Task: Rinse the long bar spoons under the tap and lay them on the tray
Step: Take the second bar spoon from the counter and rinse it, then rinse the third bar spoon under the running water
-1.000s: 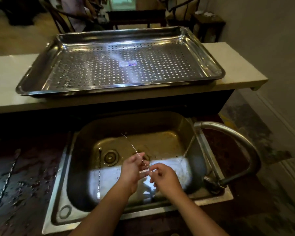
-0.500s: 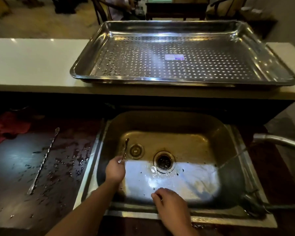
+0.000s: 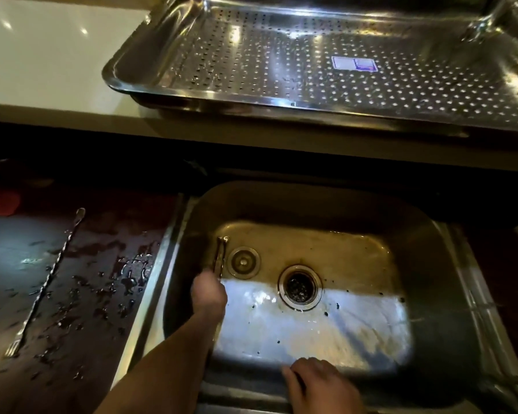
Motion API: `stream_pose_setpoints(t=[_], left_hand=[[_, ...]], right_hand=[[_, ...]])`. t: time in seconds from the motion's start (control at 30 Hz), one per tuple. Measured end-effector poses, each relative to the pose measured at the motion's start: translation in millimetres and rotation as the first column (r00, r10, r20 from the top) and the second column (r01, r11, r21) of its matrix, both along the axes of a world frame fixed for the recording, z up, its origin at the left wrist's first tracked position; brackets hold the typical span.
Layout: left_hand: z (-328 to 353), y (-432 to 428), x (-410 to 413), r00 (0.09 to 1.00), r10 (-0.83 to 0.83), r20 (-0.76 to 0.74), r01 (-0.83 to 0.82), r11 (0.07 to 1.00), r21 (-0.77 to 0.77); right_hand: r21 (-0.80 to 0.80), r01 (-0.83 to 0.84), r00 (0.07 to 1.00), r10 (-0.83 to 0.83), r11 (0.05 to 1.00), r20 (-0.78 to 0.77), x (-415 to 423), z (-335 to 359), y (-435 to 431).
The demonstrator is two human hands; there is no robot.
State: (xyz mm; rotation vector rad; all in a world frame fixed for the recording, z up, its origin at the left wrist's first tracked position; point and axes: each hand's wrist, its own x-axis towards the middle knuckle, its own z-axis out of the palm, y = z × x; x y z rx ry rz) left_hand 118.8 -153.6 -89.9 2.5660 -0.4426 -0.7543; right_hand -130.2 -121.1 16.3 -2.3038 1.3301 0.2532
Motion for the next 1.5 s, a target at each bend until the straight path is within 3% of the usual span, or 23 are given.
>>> stream_pose_setpoints(t=[0.37, 0.53, 0.7, 0.8, 0.9, 1.0, 1.13, 1.23, 1.5], left_hand=[[5.8, 2.7, -5.0, 0.955, -0.234, 0.185, 0.203, 0.964, 0.17], [32.6, 19.9, -16.5, 0.906, -0.36, 0.221, 0.343, 0.932, 0.114], [73.0, 68.5, -15.1, 0.796, -0.499, 0.343, 0.534, 0.845, -0.009], [98.9, 99.5, -9.4, 0.661, -0.551, 0.509, 0.624, 0.78, 0.034], [118.4, 126.6, 0.0, 0.578, -0.548, 0.604, 0.596, 0.79, 0.147], [128.7, 146.8, 4.1, 0.56, -0.558, 0.613, 0.548, 0.804, 0.231], [137.7, 158.7, 8.9, 0.621, -0.551, 0.558, 0.487, 0.829, 0.276], [138.6, 167.5, 20.8, 0.677, -0.518, 0.522, 0.428, 0.855, 0.293], [144.4, 186.0, 88.3, 0.736, -0.32, 0.596, 0.224, 0.947, 0.231]], right_hand=[[-0.054, -0.012, 1.0, 0.012, 0.998, 0.001, -3.0, -0.3, 6.6], [-0.013, 0.008, 1.0, -0.008, 1.0, -0.016, -1.5, 3.4, 5.7], [0.042, 0.021, 1.0, -0.021, 0.999, 0.004, -1.4, 1.1, 4.6], [0.049, 0.025, 0.999, -0.026, 0.998, 0.032, -2.8, 2.0, 3.8], [0.016, -0.001, 0.997, 0.0, 1.0, 0.073, -0.4, 0.9, 3.6], [-0.085, -0.044, 0.993, 0.053, 0.995, 0.103, 14.5, -1.3, 9.3], [-0.169, -0.115, 0.973, 0.145, 0.979, 0.178, 45.4, -4.8, 22.6], [-0.292, -0.185, 0.96, 0.237, 0.938, 0.151, 52.2, -9.0, 32.8], [-0.359, -0.198, 0.968, 0.24, 0.912, 0.076, 52.6, -8.0, 35.4]])
